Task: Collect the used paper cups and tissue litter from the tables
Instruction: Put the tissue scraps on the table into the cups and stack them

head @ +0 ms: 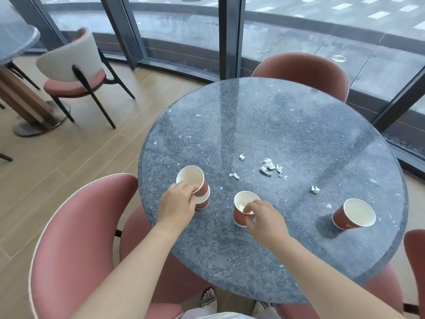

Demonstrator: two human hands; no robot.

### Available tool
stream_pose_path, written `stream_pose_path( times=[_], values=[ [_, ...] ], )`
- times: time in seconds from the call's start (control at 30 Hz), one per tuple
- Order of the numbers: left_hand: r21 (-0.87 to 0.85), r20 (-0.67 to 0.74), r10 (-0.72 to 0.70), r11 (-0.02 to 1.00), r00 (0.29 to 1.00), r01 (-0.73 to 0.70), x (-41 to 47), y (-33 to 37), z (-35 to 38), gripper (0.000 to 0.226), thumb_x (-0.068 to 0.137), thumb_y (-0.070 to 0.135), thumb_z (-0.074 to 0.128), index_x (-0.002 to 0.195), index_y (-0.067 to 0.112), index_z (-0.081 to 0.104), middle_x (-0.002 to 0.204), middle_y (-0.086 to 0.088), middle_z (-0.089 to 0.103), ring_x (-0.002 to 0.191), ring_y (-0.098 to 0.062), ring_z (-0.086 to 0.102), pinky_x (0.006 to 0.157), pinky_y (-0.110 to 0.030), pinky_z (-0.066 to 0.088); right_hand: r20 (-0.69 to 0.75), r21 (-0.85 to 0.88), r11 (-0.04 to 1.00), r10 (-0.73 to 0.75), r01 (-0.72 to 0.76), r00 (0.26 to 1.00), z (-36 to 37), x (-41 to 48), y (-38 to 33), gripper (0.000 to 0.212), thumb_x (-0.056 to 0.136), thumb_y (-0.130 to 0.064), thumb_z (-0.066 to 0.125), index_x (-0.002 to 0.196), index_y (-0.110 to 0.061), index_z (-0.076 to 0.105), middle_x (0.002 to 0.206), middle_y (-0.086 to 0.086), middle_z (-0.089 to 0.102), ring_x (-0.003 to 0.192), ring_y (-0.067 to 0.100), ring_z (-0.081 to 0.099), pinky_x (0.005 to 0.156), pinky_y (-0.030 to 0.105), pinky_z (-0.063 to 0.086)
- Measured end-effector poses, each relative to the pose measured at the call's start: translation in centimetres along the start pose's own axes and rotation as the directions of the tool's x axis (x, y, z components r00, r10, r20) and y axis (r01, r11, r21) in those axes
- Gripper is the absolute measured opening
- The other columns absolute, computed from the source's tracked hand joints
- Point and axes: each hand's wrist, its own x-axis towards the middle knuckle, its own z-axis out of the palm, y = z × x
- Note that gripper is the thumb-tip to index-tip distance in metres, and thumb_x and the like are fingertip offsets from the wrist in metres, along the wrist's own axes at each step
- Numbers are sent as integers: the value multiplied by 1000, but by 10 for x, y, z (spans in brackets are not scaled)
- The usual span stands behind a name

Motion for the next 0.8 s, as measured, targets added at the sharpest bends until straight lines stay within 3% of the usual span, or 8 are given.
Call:
stream_pose_path(
  times=[0.17, 0.4, 0.8],
  values=[
    [115, 172, -13, 993, 985, -7, 5, -8, 12, 23, 90, 14, 49, 106, 22, 63, 104, 3, 62, 100, -23, 52, 72, -35, 44, -14, -5, 1000, 17, -18, 1000, 0, -1, 3, 19, 86, -18, 50, 101, -22, 62, 108, -8, 61, 108, 17, 49, 75, 32, 47],
    [67, 403, 48, 994, 914, -82, 11, -1, 39, 27, 89, 9, 47, 104, 23, 65, 103, -1, 61, 101, -26, 55, 80, -39, 49, -20, 0, 997, 73, -73, 997, -6, -8, 11, 20, 86, -17, 50, 103, -23, 61, 109, -9, 60, 110, 17, 48, 76, 34, 47],
    [-52, 535, 345, 925, 771, -377, 8, 88, 94, 20, 91, 14, 44, 99, 21, 61, 101, 3, 61, 98, -24, 55, 74, -36, 50, -128, 9, 968, 252, -253, 959, -34, -47, 68, 19, 85, -17, 51, 99, -21, 62, 108, -10, 58, 109, 13, 47, 73, 30, 44]
  ],
)
